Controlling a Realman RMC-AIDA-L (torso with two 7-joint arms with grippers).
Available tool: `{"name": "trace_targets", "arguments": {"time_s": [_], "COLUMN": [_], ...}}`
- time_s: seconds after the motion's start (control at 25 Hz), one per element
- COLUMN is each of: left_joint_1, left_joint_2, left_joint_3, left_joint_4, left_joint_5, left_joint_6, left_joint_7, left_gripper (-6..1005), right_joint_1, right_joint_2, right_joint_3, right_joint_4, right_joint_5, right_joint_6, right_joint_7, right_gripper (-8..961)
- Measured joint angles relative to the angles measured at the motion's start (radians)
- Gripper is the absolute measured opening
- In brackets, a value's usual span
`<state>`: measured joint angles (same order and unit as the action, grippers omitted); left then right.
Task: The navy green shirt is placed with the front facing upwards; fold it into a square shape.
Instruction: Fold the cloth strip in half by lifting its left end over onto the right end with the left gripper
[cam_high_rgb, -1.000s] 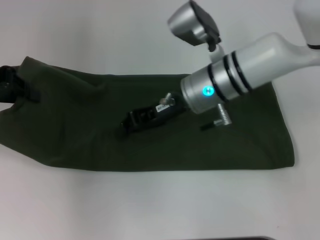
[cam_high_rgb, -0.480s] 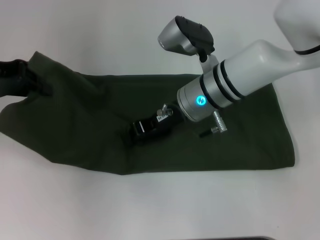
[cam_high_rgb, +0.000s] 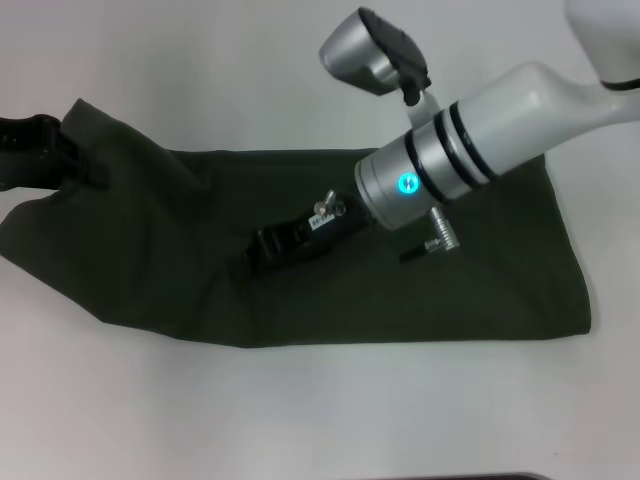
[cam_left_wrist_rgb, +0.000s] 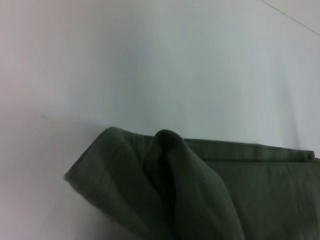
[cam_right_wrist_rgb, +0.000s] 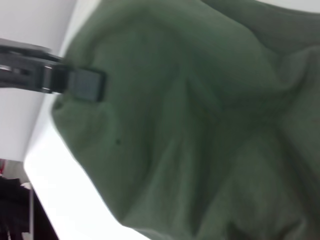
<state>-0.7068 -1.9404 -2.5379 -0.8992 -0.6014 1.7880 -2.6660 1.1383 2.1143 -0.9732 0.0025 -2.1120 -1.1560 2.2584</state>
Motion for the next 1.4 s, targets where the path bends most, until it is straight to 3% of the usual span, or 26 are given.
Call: {"name": "trace_targets", "arguments": {"time_s": [0.28,1.0,1.24,1.4], "left_joint_1": [-0.003,-0.028,-0.029,-0.025], "left_joint_2": [0.0,-0.039,-0.04,-0.035], "left_joint_3": [0.0,-0.004,-0.001,-0.001], "left_joint_4": [-0.002,-0.052,-0.052,-0.047], "left_joint_5": [0.0,0.0,0.0,0.002], "left_joint_6": [0.003,0.006,0.001,0.002], "left_joint_7": [-0.002,-0.007,-0.015,-0.015], "left_gripper": [77,77,77,77], "right_joint_1": [-0.053,0.021,0.007,-0.079], "right_joint_2": [0.002,0.007,0.004,-0.01], "right_joint_3": [-0.002,0.006,0.016,0.011], "right_joint_4": [-0.1,0.047,0.03,-0.091], "right_joint_5": [0.004,0.008,0.004,0.005], "right_joint_6": [0.006,0.178,0.126,0.005], "right_joint_7": [0.002,-0.042,-0.047,-0.018], "right_gripper": [10,11,10,13]}}
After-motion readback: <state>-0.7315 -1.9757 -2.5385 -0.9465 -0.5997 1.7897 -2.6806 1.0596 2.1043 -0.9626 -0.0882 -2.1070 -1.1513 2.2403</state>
